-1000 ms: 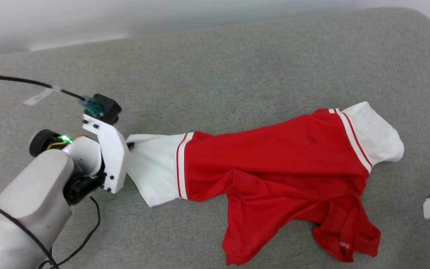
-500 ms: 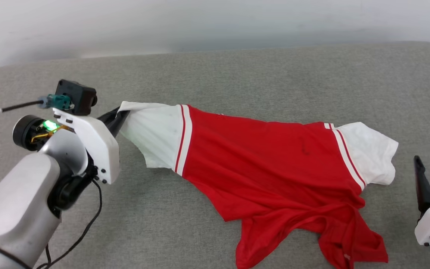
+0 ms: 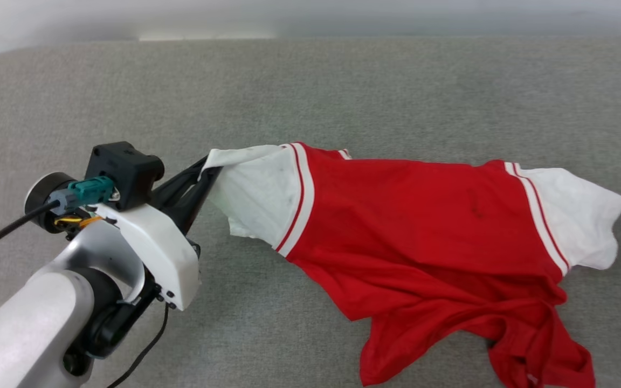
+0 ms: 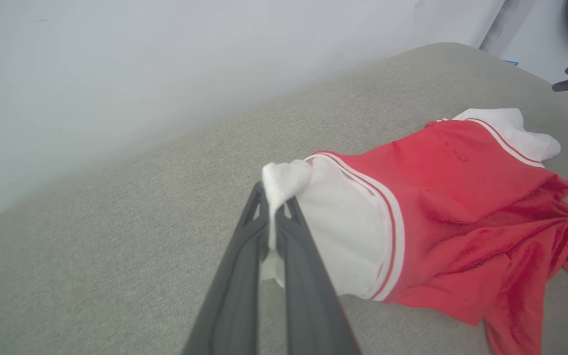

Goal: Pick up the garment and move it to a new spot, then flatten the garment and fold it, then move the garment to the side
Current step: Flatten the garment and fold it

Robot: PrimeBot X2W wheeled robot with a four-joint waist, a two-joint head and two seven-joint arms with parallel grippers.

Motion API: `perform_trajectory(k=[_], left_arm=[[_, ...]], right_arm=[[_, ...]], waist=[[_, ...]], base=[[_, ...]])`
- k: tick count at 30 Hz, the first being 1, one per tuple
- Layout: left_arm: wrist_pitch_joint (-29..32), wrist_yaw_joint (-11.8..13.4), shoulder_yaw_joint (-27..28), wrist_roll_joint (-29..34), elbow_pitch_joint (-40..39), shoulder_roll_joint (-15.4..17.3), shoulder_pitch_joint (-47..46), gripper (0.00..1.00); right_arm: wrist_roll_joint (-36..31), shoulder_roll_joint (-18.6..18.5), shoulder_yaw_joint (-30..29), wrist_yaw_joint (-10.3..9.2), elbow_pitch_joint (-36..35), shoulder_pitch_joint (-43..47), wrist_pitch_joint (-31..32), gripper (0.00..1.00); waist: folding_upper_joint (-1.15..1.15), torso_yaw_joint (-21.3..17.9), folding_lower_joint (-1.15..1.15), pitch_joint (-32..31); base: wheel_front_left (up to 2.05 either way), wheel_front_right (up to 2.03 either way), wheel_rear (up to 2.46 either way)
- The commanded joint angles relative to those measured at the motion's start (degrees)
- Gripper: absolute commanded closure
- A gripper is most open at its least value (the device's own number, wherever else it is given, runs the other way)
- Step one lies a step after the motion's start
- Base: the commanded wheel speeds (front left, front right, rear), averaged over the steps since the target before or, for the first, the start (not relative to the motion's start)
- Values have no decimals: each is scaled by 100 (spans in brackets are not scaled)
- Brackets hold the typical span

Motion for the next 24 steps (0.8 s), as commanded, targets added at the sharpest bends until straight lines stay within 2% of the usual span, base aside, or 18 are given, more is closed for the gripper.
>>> perform_trajectory(k=[1, 7, 14, 18, 19, 20, 21, 24], left_arm=[[32, 55, -11, 79, -209, 4, 24, 100], [136, 50, -149, 247, -690, -81, -199, 100], [169, -25, -328, 374, -832, -257, -394, 100], [178, -42, -371, 368, -758, -280, -377, 100], [182, -45, -381, 361, -739, -279, -361, 100], [176, -46, -387, 350, -708, -281, -341, 100], [159, -40, -392, 338, -674, -282, -318, 100], [92, -14, -357, 306, -546, -258, -255, 100]], right_arm=[[85, -161, 147, -3, 243, -296, 200, 0], [46, -412, 544, -4, 1091, -876, 351, 0], [74, -277, 916, -3, 2021, -857, 36, 0], [191, -225, 1284, 6, 2282, -733, -113, 0], [231, -238, 1379, 7, 2322, -716, -134, 5], [253, -264, 1459, 9, 2352, -705, -161, 62], [269, -311, 1517, 9, 2372, -716, -228, 100], [318, -475, 1527, -5, 2403, -824, -497, 100]], waist=[[0, 211, 0, 229], [0, 509, 0, 534], [0, 728, 0, 729], [0, 746, 0, 742], [0, 740, 0, 734], [0, 731, 0, 719], [0, 718, 0, 692], [0, 660, 0, 563]], base=[[0, 0, 0], [0, 0, 0], [0, 0, 0], [0, 0, 0], [0, 0, 0], [0, 0, 0], [0, 0, 0], [0, 0, 0]])
